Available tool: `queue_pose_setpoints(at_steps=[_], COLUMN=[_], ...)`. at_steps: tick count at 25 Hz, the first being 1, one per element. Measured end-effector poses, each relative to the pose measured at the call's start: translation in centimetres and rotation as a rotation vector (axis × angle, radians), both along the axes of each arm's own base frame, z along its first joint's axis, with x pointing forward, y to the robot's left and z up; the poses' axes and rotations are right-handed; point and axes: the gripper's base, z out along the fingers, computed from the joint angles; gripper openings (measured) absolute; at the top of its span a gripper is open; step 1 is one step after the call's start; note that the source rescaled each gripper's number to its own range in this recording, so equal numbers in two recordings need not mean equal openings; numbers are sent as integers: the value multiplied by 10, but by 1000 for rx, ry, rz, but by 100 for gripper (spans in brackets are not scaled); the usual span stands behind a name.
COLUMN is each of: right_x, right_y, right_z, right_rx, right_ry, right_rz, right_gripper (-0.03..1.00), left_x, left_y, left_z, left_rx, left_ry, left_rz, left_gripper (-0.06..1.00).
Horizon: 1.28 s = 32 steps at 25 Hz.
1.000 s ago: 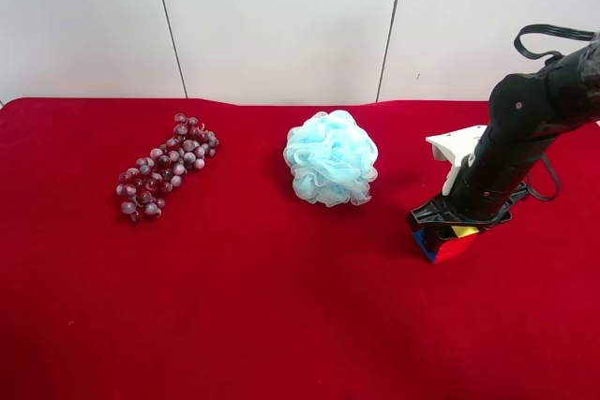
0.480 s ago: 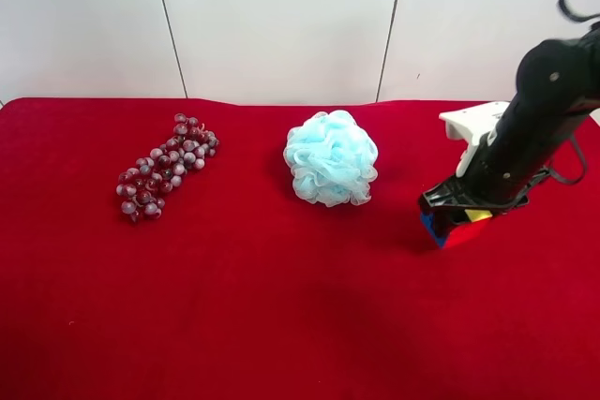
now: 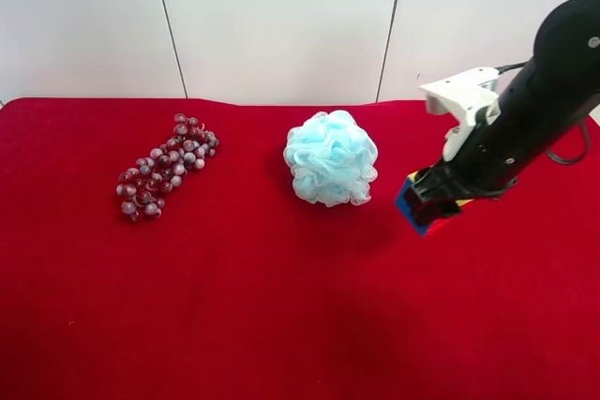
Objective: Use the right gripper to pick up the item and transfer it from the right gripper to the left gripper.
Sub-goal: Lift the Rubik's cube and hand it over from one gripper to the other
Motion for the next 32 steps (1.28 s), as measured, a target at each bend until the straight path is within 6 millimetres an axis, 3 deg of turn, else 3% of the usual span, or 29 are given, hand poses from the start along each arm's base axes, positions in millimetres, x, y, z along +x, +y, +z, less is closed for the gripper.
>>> queue_pose_setpoints(at_steps=[8,13,18,22,26,32], right_x=[-33,-46,-54,-52,-47,-46], right_y=[54,75,96,111,117,118], right_z=[1,2,15,34,46,47], right_rx=[-2,5,3,44,58,61], right_ry=[-31,-89,-158,-241,-306,-328], right_rz=[282,416,565,616,657,674], right_gripper=[0,0,0,0,0,0], left_x=[0,6,34,60,86,126], left_y=[0,-1,-7,-15,-26,-43], left_z=[0,0,-3,6,17,34], left_rx=[-1,-18,-101,-215,-298,-339], left_ry=[0,46,273,392,473,573], left_rz=[0,-10,-56,-110,-207,-354], left_gripper=[100,100,100,100,100,100])
